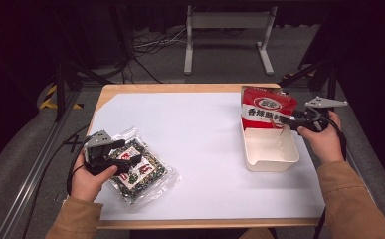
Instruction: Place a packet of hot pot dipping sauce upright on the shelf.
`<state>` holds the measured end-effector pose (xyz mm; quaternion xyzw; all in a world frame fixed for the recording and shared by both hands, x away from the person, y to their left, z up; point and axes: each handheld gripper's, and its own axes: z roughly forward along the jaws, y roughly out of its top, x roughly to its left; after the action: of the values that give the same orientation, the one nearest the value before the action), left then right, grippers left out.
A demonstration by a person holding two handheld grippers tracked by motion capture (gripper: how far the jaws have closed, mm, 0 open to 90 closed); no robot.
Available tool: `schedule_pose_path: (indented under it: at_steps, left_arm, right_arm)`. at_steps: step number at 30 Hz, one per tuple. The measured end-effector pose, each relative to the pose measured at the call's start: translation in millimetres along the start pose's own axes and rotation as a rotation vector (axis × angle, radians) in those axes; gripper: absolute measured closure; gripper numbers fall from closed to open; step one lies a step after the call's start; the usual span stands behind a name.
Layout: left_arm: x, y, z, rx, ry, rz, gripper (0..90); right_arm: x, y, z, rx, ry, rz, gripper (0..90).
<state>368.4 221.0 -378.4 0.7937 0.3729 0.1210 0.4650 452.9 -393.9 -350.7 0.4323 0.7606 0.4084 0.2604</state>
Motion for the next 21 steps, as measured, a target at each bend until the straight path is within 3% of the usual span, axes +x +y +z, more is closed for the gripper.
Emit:
schedule_pose_path:
  at_steps: [8, 18, 21]
  left_arm:
    - [-0.3, -1.3, -4.0, 0.020, 0.040, 0.051, 11.2]
    - [10.4, 0.1, -11.2, 0.032, 0.047, 0.001, 11.0]
    - [15.7, 0.2, -14.0, 0.048, 0.072, 0.000, 11.2]
  right_arm:
    - [3.1, 0.3, -21.6, -0.004, 0.033, 0.003, 37.5]
    - [30.3, 6.9, -54.3, -0.025, 0.090, -0.056, 35.4]
    - [40.8, 8.6, -59.5, -0.030, 0.105, -0.076, 35.4]
